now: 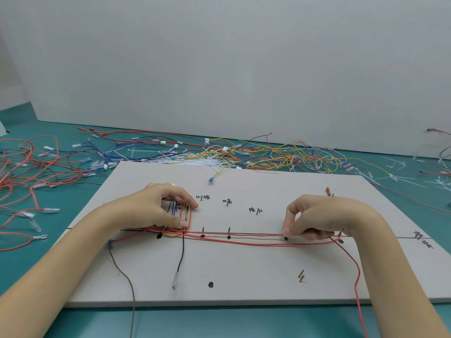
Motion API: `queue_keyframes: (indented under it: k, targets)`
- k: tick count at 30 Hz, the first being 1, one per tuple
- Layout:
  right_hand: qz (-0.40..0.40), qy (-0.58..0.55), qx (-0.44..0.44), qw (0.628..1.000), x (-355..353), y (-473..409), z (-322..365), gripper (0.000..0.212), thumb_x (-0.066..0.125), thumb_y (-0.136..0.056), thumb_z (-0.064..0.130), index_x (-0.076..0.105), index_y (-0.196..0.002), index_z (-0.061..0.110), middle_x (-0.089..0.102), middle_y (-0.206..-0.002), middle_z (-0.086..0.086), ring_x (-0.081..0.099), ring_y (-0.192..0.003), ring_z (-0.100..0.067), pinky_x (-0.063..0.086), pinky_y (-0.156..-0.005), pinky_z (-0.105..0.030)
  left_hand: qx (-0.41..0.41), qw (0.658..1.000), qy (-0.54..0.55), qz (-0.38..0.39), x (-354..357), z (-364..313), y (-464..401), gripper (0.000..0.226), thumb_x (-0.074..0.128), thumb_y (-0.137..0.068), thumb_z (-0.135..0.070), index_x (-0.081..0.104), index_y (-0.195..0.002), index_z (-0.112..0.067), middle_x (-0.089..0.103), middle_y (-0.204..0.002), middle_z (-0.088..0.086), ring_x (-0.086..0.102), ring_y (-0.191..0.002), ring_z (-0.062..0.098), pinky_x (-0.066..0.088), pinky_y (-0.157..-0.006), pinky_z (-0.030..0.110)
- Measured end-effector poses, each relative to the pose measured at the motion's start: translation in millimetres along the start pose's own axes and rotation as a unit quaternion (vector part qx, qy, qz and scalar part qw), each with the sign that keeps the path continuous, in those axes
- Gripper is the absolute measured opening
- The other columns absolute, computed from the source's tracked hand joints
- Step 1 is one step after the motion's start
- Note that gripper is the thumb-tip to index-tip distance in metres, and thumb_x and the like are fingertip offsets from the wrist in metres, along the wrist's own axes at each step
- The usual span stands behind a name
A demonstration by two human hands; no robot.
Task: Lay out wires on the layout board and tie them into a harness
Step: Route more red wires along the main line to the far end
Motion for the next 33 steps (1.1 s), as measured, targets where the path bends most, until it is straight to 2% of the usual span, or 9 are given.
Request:
queue_keyframes:
  k: [4, 8, 12, 15, 18, 21, 25, 28, 33]
  targets:
    - [-0.037, 0.079, 0.033, 0.996, -6, -3, 2, 0.024, 0.073, -0.083, 0.027, 0.056, -0.078, 0.011, 0.052, -0.045, 0.005, 0.041, -0.042, -0.013, 0.035, -0.053, -0.025, 0.002, 1.0, 0.004, -0.002, 0, -1, 0, 0.036, 0.085, -0.072, -0.028, 0.069, -0.096, -0.05, 0.063, -0.113, -0.012, 0.052, -0.114, 0.001, 0.037, -0.107, 0.03]
    - [-0.056, 0.085, 0.047, 0.994, -8, -4, 2, 0.027, 0.075, -0.082, 0.03, 0.056, -0.075, 0.012, 0.053, -0.06, 0.002, 0.044, -0.053, -0.015, 0.04, -0.052, -0.022, 0.001, 1.0, 0.001, -0.001, 0, -1, 1, 0.035, 0.085, -0.072, -0.029, 0.069, -0.096, -0.05, 0.062, -0.113, -0.012, 0.051, -0.113, 0.0, 0.037, -0.106, 0.029]
    - [-0.092, 0.124, 0.045, 0.987, -8, -5, 4, 0.027, 0.076, -0.079, 0.034, 0.058, -0.067, 0.018, 0.055, -0.072, 0.002, 0.047, -0.068, -0.016, 0.035, -0.058, -0.026, 0.002, 1.0, 0.003, -0.001, 0, -1, 0, 0.036, 0.085, -0.072, -0.029, 0.069, -0.096, -0.05, 0.062, -0.112, -0.013, 0.051, -0.111, -0.001, 0.038, -0.104, 0.027]
    - [-0.099, 0.107, 0.041, 0.989, -8, -5, -1, 0.027, 0.076, -0.078, 0.033, 0.06, -0.061, 0.019, 0.056, -0.071, 0.004, 0.049, -0.073, -0.016, 0.037, -0.065, -0.029, 0.004, 1.0, 0.001, 0.0, 0, 0, 0, 0.036, 0.085, -0.071, -0.03, 0.069, -0.096, -0.051, 0.062, -0.111, -0.014, 0.051, -0.109, -0.004, 0.039, -0.103, 0.026]
    - [-0.093, 0.078, 0.03, 0.992, -7, -5, -7, 0.024, 0.077, -0.077, 0.036, 0.066, -0.063, 0.02, 0.062, -0.069, 0.01, 0.056, -0.078, -0.013, 0.045, -0.08, -0.032, 0.005, 1.0, 0.001, -0.002, 0, 1, -1, 0.036, 0.085, -0.072, -0.029, 0.069, -0.097, -0.05, 0.062, -0.111, -0.014, 0.051, -0.11, -0.003, 0.039, -0.103, 0.026]
    - [-0.078, 0.055, 0.013, 0.995, -7, -4, -12, 0.021, 0.076, -0.078, 0.038, 0.071, -0.065, 0.023, 0.064, -0.065, 0.016, 0.059, -0.081, -0.008, 0.045, -0.089, -0.031, 0.005, 1.0, 0.0, 0.0, -1, 1, -1, 0.037, 0.085, -0.073, -0.028, 0.069, -0.097, -0.05, 0.062, -0.112, -0.014, 0.052, -0.112, -0.001, 0.039, -0.104, 0.029]
    - [-0.062, 0.025, 0.006, 0.998, -13, 1, -24, 0.017, 0.074, -0.082, 0.034, 0.076, -0.065, 0.029, 0.065, -0.063, 0.016, 0.055, -0.072, -0.005, 0.04, -0.076, -0.024, 0.008, 1.0, -0.001, 0.003, 0, 2, -1, 0.037, 0.085, -0.072, -0.028, 0.069, -0.097, -0.051, 0.062, -0.111, -0.015, 0.052, -0.111, -0.002, 0.039, -0.104, 0.027]
    - [-0.075, 0.013, 0.025, 0.997, -23, 5, -39, 0.017, 0.073, -0.083, 0.027, 0.078, -0.068, 0.028, 0.067, -0.064, 0.012, 0.052, -0.067, -0.006, 0.04, -0.074, -0.026, 0.005, 1.0, 0.0, 0.001, 0, 2, -1, 0.037, 0.085, -0.072, -0.029, 0.069, -0.097, -0.051, 0.062, -0.111, -0.015, 0.051, -0.11, -0.003, 0.04, -0.104, 0.028]
    - [-0.055, -0.05, 0.045, 0.996, -24, 11, -59, 0.017, 0.07, -0.085, 0.016, 0.077, -0.07, 0.014, 0.063, -0.059, -0.002, 0.041, -0.044, -0.009, 0.028, -0.043, -0.018, 0.0, 1.0, 0.0, 0.002, -1, 2, -1, 0.037, 0.085, -0.072, -0.03, 0.069, -0.098, -0.051, 0.061, -0.114, -0.011, 0.05, -0.114, 0.0, 0.038, -0.105, 0.029]
Point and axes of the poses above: each hand's wrist, its own y-axis away from the middle knuckle, its own x-axis out of the palm, z = x × y, the point moved 5 cm from there along -y, towards the middle knuckle
